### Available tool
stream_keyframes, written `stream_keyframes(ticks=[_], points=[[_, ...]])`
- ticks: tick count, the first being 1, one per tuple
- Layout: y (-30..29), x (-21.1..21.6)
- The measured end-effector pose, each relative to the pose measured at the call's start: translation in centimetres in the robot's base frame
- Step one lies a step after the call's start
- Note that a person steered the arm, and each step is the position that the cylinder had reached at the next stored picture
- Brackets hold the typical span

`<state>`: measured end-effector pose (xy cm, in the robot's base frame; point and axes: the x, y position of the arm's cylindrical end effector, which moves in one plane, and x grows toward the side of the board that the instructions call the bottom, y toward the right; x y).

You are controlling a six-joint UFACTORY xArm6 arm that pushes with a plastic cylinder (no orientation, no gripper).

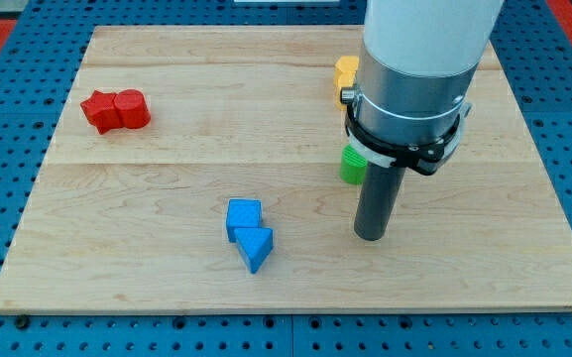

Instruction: Move the arm below the red circle

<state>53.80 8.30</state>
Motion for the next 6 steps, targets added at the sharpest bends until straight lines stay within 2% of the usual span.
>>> stream_keyframes(ticks=[3, 6], points=[[-1.4, -0.4], [-11.9, -8.0]])
